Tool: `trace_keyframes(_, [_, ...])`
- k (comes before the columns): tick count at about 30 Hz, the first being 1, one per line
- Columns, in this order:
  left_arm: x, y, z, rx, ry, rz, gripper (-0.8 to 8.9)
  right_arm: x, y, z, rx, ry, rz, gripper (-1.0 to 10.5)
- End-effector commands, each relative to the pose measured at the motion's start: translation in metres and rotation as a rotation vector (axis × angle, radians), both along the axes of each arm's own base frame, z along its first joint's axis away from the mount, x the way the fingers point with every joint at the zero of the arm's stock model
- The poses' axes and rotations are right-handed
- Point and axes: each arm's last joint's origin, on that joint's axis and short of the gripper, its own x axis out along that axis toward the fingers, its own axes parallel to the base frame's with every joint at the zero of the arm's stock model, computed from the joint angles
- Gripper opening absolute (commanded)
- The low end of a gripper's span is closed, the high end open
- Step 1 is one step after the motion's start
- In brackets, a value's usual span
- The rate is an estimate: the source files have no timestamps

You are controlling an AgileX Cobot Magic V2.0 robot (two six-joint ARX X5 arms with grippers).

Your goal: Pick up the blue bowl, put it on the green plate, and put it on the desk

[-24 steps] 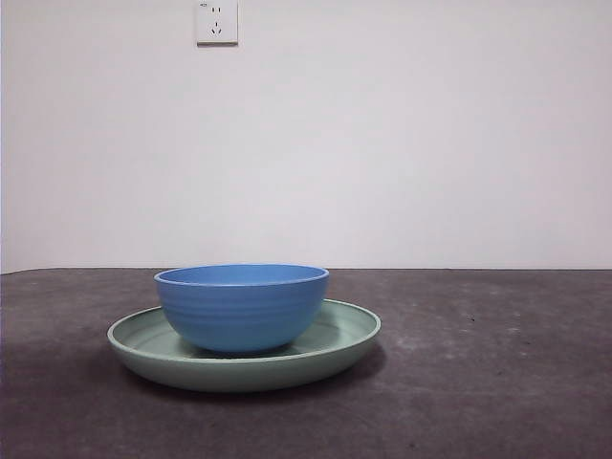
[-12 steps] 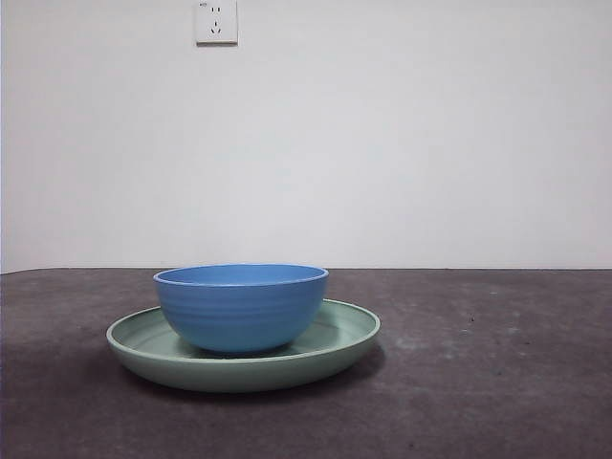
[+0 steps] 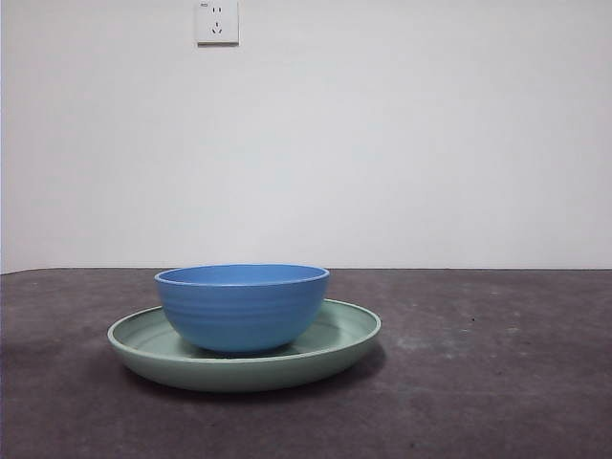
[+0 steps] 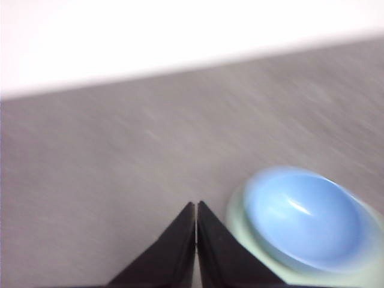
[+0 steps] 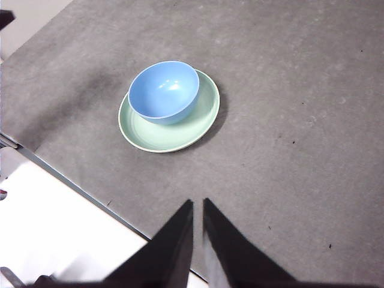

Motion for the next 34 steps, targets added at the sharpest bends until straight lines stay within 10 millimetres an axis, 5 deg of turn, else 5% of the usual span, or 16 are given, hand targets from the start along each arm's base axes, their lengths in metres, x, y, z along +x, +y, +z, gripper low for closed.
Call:
trace_keyframes(1, [0.006,0.009,-0.043,-0.014,-0.050,0.096,0.06,-0.003,-0.002,-0.003,-0.037,0.051,0.010,0.2])
trace_keyframes(4, [0.003,0.016,-0.077,-0.049,-0.017,0.170,0.06,-0.003,-0.002,-0.003,-0.037,0.051,0.010,0.2])
trace_keyframes(8, [-0.001,0.020,-0.098,-0.054,-0.023,0.207,0.06,-0.003,-0.002,-0.003,-0.037,0.051,0.010,0.2])
trace_keyframes(18, [-0.005,0.021,-0.119,-0.052,-0.024,0.215,0.06,-0.003,-0.002,-0.003,-0.037,0.051,0.010,0.2])
trace_keyframes(34, [-0.005,0.021,-0.119,-0.051,-0.019,0.215,0.06,-0.003,-0.002,-0.003,-0.037,0.051,0.010,0.2])
